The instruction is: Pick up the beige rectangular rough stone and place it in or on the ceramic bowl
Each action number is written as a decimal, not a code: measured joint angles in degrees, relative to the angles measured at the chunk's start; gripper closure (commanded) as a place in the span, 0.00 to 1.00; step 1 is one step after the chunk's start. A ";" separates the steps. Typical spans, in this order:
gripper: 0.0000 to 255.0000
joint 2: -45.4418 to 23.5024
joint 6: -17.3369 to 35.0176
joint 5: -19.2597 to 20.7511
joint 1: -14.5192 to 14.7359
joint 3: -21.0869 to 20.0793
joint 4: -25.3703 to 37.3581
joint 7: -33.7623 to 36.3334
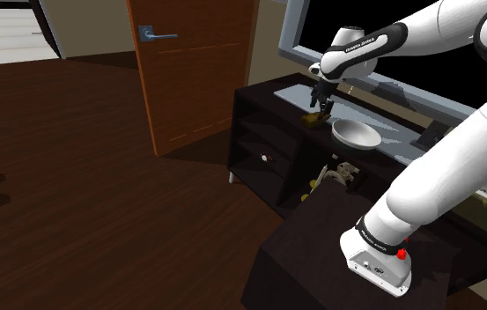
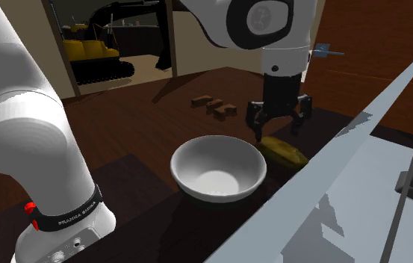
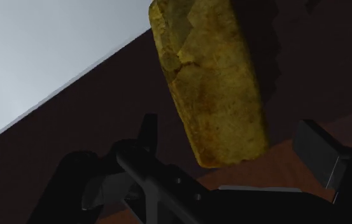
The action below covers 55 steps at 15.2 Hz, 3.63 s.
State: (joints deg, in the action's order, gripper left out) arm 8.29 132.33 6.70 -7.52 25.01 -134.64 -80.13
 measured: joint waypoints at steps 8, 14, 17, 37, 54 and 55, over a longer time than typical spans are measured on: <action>0.00 -2.84 5.85 -1.83 0.49 1.92 -2.42 -10.97; 0.00 -3.46 6.49 -2.19 0.54 1.99 -2.45 -11.25; 1.00 -3.47 6.50 -2.20 0.55 1.98 -2.45 -11.25; 1.00 1.75 -2.41 0.16 0.29 1.08 1.63 -9.56; 1.00 6.23 -15.76 1.19 0.34 -0.40 10.73 -8.72; 1.00 7.46 -16.32 1.66 0.17 -0.59 10.08 -8.50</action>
State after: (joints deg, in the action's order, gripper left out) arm 15.75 116.02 8.36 -7.35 24.43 -124.56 -88.63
